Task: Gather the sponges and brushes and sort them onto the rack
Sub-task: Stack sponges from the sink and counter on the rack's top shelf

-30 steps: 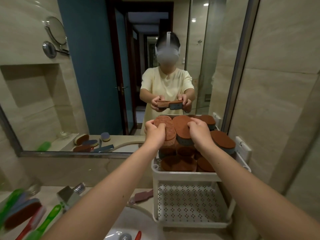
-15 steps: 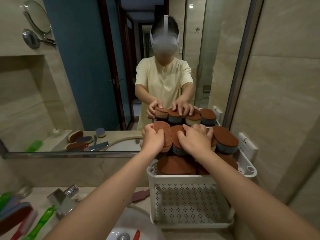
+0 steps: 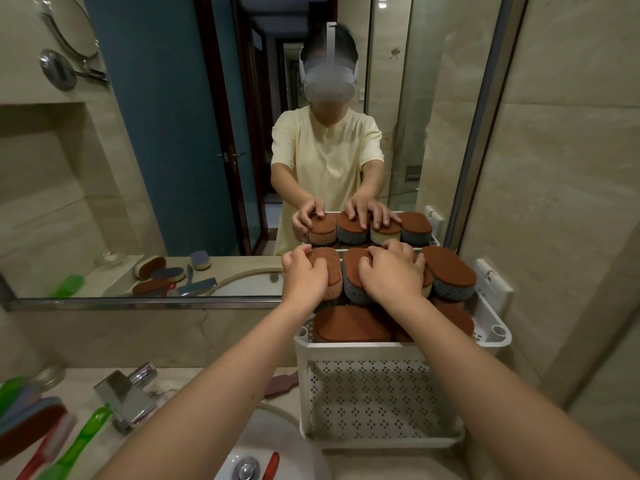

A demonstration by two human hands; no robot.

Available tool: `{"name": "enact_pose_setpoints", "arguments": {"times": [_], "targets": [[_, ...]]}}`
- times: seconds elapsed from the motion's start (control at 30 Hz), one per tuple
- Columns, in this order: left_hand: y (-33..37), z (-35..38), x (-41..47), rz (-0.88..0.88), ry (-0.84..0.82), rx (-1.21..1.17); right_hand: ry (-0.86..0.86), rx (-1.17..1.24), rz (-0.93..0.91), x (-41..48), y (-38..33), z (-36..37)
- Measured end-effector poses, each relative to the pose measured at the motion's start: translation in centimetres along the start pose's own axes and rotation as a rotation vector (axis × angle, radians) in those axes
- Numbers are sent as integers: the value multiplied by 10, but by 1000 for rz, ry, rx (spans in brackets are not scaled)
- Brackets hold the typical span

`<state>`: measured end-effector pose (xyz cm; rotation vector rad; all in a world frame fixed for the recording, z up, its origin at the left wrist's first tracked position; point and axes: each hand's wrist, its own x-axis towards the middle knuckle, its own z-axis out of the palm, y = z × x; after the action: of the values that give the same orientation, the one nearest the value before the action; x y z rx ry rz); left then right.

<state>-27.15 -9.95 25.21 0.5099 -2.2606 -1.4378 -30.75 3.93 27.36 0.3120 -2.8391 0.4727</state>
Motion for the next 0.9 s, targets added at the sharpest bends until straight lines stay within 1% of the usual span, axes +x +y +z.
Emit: {"name": "enact_pose_setpoints", "arguments": {"times": [0.1,0.17,0.27,0.47,0.67,0.77,0.9], "targets": [[-1,-4,-3,6,-61,-40,17,45,-11,-1,0,-1],[-2,-7,-6,-6,-98,-87,66,97,-58,-5,-3,-1],[-3,-14,-13,-23,-99,-151,123,187,-122,-15,-11,-3],[-9,-34,-37,-3,18,-240,163,369,-251,-50,-27,-4],[-25,-66,-78,51,185,-372,105,533,-425,-98,-59,3],[-42,-86,-101,31,254,-399,87,618,-485,-123,-78,9],[-74,-116,-127,-12,347,-441,10,706,-559,-157,-106,24]]}}
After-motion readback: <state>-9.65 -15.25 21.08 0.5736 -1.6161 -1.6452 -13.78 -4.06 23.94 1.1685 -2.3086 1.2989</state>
